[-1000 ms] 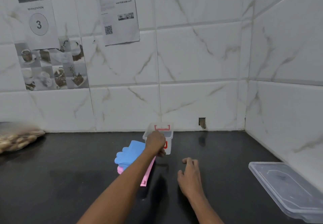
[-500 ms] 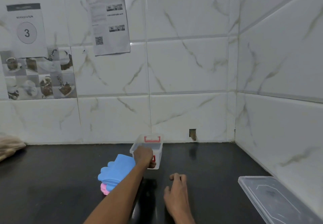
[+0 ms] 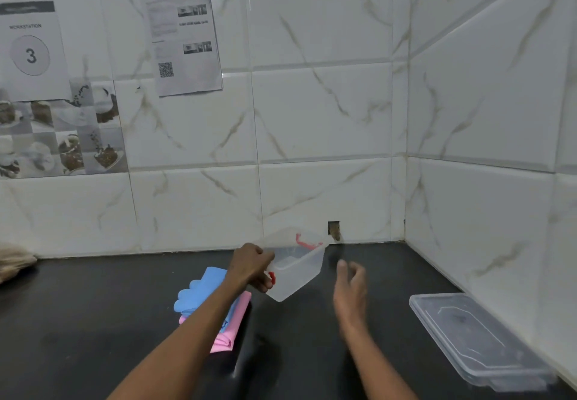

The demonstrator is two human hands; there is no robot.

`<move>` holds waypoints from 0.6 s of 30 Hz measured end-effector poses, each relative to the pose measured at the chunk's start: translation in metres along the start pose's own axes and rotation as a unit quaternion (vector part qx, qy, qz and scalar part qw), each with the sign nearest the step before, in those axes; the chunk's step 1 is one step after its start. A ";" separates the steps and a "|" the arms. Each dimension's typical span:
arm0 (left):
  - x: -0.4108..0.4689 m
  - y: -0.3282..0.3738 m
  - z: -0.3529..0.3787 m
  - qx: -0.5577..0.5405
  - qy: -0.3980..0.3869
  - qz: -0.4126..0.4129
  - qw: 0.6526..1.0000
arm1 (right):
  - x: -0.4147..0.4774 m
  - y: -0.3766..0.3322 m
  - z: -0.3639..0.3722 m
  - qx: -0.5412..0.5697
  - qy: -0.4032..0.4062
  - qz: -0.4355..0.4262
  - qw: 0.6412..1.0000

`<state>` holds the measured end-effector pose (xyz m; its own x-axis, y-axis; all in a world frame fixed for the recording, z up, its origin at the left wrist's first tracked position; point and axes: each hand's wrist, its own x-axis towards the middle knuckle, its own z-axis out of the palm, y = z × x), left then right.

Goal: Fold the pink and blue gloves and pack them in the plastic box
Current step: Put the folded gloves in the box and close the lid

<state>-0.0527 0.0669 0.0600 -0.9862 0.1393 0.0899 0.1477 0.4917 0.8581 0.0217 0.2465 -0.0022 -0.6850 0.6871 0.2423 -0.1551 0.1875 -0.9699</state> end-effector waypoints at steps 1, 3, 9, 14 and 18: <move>-0.004 -0.001 -0.003 0.016 -0.015 0.011 1.000 | 0.014 -0.004 -0.006 -0.014 -0.004 0.000 1.000; -0.010 0.000 -0.010 0.039 -0.046 0.038 0.997 | 0.040 -0.014 -0.019 -0.057 -0.037 0.007 0.998; -0.016 0.010 -0.023 0.059 -0.086 0.095 0.990 | 0.065 -0.040 -0.046 -0.119 -0.193 -0.021 0.974; -0.029 0.016 -0.022 0.072 -0.087 0.096 0.989 | 0.056 -0.049 -0.055 -0.226 -0.199 -0.020 0.954; -0.046 0.006 -0.013 0.055 -0.081 0.051 0.994 | 0.041 -0.047 -0.071 -0.239 -0.206 -0.014 0.949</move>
<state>-0.0075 0.0525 0.0676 -0.9417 0.3261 0.0830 0.2626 0.5581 0.7872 0.0519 0.3154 0.0551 -0.9207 0.3627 0.1437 0.0955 0.5667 -0.8184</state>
